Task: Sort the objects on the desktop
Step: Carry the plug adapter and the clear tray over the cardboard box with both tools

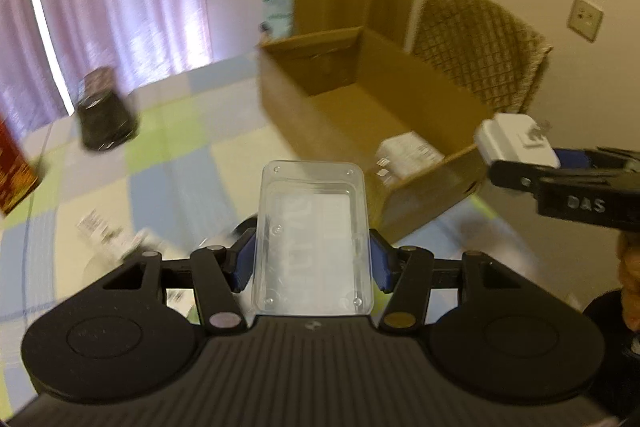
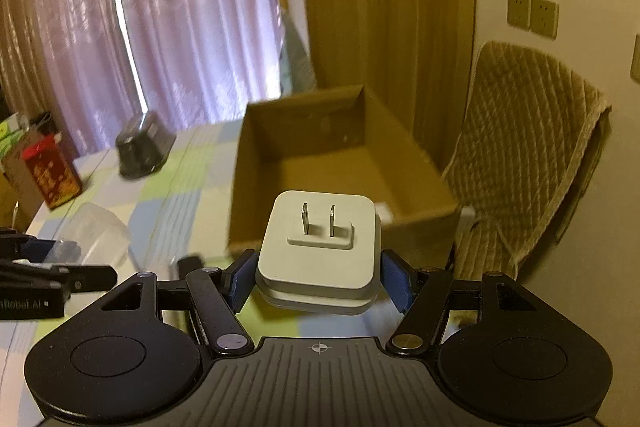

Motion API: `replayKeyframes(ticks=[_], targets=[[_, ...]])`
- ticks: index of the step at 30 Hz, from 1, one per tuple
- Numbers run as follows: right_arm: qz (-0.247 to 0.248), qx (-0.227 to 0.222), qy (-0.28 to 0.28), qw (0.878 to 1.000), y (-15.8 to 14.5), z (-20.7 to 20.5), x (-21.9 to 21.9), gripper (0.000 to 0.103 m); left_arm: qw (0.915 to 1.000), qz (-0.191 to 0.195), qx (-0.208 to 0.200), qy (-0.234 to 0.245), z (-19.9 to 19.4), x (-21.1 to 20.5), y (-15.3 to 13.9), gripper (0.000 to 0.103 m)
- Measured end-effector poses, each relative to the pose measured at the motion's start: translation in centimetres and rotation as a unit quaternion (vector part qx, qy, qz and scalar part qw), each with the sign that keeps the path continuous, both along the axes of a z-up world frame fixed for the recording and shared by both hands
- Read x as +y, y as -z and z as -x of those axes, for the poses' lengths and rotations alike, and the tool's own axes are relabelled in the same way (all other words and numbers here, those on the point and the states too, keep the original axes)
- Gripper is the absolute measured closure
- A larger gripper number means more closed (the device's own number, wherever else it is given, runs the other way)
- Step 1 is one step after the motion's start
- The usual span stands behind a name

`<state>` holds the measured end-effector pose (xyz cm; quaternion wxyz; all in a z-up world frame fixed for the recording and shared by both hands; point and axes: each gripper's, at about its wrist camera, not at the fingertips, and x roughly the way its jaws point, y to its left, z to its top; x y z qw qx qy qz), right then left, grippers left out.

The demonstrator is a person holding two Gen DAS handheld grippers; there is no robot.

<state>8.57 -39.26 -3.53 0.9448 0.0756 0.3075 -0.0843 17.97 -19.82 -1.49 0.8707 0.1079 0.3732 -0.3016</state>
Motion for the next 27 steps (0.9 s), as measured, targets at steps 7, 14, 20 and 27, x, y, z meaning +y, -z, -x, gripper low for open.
replayKeyframes(ticks=[7, 14, 20, 27], targets=[[0.0, -0.007, 0.009, 1.0, -0.8, -2.9, -4.1, 0.038, 0.9992, 0.02, 0.0, 0.034, -2.8, -5.3, -1.0, 0.052], [0.003, -0.002, 0.014, 1.0, -0.3, -5.3, -6.6, 0.038, 0.9981, 0.022, -0.005, 0.058, -5.0, -9.4, -0.9, 0.051], [0.001, 0.008, 0.012, 1.0, 1.1, -7.1, -7.5, 0.038, 0.9973, 0.004, -0.007, 0.073, -6.3, -11.5, 0.4, 0.051], [0.001, 0.02, 0.011, 1.0, 2.6, -8.4, -8.0, 0.038, 0.9964, -0.01, -0.008, 0.083, -7.3, -12.4, 1.9, 0.051]])
